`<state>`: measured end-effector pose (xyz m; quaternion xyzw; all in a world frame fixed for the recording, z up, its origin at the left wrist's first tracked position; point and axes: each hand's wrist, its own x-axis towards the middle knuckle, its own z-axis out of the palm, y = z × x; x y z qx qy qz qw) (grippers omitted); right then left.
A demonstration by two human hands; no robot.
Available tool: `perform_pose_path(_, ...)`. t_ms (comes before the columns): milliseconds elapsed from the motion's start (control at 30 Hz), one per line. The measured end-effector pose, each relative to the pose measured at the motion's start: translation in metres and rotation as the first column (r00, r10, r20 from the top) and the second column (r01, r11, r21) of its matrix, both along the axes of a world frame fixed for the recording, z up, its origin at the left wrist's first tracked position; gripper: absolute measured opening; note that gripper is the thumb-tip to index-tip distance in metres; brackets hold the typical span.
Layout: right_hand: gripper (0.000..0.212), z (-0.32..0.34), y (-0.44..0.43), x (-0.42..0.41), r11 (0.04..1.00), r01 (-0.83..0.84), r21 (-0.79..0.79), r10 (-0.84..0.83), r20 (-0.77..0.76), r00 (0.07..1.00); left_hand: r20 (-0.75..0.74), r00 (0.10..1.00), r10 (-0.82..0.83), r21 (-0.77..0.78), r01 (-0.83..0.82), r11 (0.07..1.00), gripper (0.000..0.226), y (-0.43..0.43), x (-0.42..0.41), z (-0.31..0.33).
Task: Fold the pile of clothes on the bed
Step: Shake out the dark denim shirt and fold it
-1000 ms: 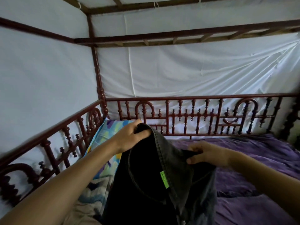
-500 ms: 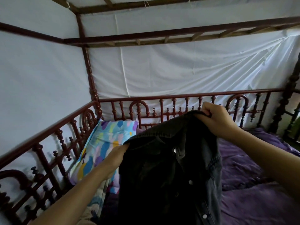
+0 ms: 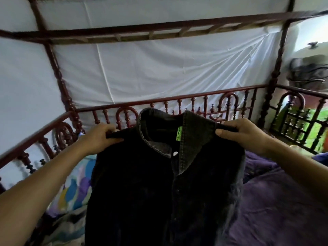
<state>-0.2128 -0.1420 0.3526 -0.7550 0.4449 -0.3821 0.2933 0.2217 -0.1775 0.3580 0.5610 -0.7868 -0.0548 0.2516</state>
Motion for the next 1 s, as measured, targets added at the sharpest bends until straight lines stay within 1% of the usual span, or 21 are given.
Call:
perform_pose_path(33,0.049,-0.004,0.006,0.002,1.0,0.017,-0.026,-0.016,0.039,0.999,-0.099,0.995,0.019,0.011,-0.018,1.0,0.032,-0.006,0.0,-0.012)
perform_pose_path(67,0.047,-0.008,0.013,0.004,0.998,0.035,-0.052,-0.033,0.037,0.999,-0.16,0.986,0.048,0.011,-0.047,0.999,0.033,-0.012,-0.001,-0.024)
perform_pose_path(100,0.044,-0.012,0.019,0.006,0.996,0.05,-0.069,-0.05,0.004,0.999,-0.176,0.982,0.068,-0.002,-0.069,0.998,0.031,-0.019,-0.003,-0.034)
perform_pose_path(133,0.042,-0.017,0.024,0.008,0.995,0.057,-0.08,-0.061,-0.046,0.997,-0.151,0.985,0.077,-0.031,-0.083,0.996,0.028,-0.025,-0.005,-0.041)
perform_pose_path(200,0.037,-0.027,0.036,0.009,0.994,0.049,-0.101,-0.061,-0.123,0.991,-0.023,0.994,0.104,-0.157,-0.106,0.982,0.024,-0.035,-0.011,-0.043)
perform_pose_path(267,0.031,-0.033,0.049,0.005,0.992,0.051,-0.118,-0.065,-0.117,0.991,0.136,0.98,0.146,-0.328,-0.094,0.94,0.028,-0.048,-0.02,-0.037)
perform_pose_path(300,0.027,-0.035,0.056,0.001,0.991,0.058,-0.122,-0.071,-0.1,0.992,0.184,0.971,0.15,-0.396,-0.066,0.916,0.03,-0.056,-0.028,-0.032)
perform_pose_path(333,0.025,-0.038,0.062,-0.003,0.991,0.07,-0.117,-0.08,-0.083,0.993,0.204,0.969,0.138,-0.443,-0.035,0.896,0.03,-0.065,-0.039,-0.026)
perform_pose_path(400,0.022,-0.044,0.075,-0.014,0.991,0.098,-0.088,-0.103,-0.046,0.994,0.225,0.969,0.102,-0.482,0.02,0.876,0.03,-0.082,-0.069,-0.016)
perform_pose_path(467,0.013,-0.054,0.084,-0.028,0.984,0.146,-0.099,-0.149,-0.024,0.988,0.239,0.969,0.061,-0.454,0.056,0.889,0.029,-0.099,-0.108,-0.016)
perform_pose_path(500,0.013,-0.063,0.086,-0.037,0.977,0.185,-0.108,-0.188,-0.018,0.982,0.245,0.969,0.043,-0.417,0.065,0.907,0.026,-0.107,-0.129,-0.021)
perform_pose_path(600,0.012,-0.099,0.092,-0.077,0.935,0.355,-0.022,-0.355,0.002,0.935,0.274,0.962,0.019,-0.276,0.06,0.959,0.02,-0.128,-0.195,-0.049)
perform_pose_path(667,0.008,-0.129,0.097,-0.112,0.886,0.46,0.055,-0.461,0.007,0.887,0.256,0.966,-0.018,-0.175,0.065,0.982,0.018,-0.138,-0.243,-0.073)
perform_pose_path(733,0.006,-0.158,0.103,-0.148,0.833,0.542,0.115,-0.548,0.023,0.836,0.21,0.975,-0.068,-0.112,0.093,0.989,0.014,-0.147,-0.296,-0.097)
perform_pose_path(867,0.005,-0.213,0.111,-0.23,0.724,0.668,0.173,-0.683,0.04,0.729,0.149,0.977,-0.152,-0.04,0.159,0.986,0.006,-0.162,-0.416,-0.143)
perform_pose_path(1000,0.006,-0.278,0.104,-0.334,0.594,0.763,0.253,-0.785,-0.025,0.619,0.118,0.97,-0.213,0.045,0.209,0.977,0.009,-0.183,-0.549,-0.19)
